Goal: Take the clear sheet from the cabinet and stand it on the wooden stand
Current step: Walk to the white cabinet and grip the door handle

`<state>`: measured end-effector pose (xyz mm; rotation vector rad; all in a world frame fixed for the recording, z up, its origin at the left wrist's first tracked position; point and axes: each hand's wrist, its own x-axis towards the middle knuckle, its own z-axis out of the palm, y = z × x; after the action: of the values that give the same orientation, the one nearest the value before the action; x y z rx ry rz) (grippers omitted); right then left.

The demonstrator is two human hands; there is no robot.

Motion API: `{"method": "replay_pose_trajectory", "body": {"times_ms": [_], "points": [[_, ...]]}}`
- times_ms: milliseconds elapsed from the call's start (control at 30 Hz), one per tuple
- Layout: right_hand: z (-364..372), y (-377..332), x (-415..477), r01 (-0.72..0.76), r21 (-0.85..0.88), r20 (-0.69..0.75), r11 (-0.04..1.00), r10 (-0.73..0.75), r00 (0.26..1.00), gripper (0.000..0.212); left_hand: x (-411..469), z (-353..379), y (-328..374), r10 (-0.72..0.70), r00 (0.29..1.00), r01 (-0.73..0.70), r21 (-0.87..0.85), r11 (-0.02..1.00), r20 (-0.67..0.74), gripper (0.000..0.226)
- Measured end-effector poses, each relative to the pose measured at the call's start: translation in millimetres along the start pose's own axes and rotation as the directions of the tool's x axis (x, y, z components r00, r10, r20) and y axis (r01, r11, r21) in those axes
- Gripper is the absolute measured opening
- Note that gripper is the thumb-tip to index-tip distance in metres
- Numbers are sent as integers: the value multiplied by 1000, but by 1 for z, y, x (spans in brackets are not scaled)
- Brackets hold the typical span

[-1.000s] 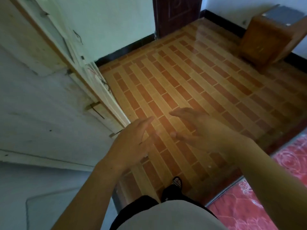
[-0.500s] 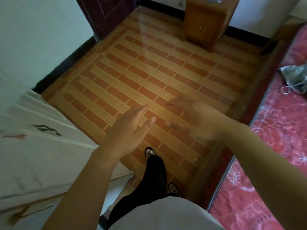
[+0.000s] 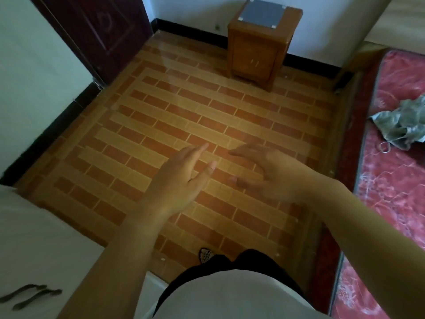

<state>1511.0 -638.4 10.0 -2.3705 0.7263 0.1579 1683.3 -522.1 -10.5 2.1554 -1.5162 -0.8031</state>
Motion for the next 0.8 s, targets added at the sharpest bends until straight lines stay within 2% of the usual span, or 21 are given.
{"method": "replay_pose_trajectory", "body": {"times_ms": [200,333,467,600,800], "points": [[-34,-1,85,77,-69,52,995,-74,996,64,66,-33,-27,-38,998,40,49,998,-43,56],[-68,0,172,192,-87,125,978,-180,976,63,115,-70,-56,-144,978,156,72,985,-149,55],[-86,-11,251,337,-151,196,929,-306,932,66,144,-103,-84,-266,938,271,-9,963,-223,60],[-92,-35,320,482,-129,264,866,-439,859,64,161,-134,-107,-365,869,378,-27,925,-333,62],[-83,-97,407,602,-87,373,794,-535,758,65,155,-183,-165,-448,762,433,-147,889,-467,68]]}}
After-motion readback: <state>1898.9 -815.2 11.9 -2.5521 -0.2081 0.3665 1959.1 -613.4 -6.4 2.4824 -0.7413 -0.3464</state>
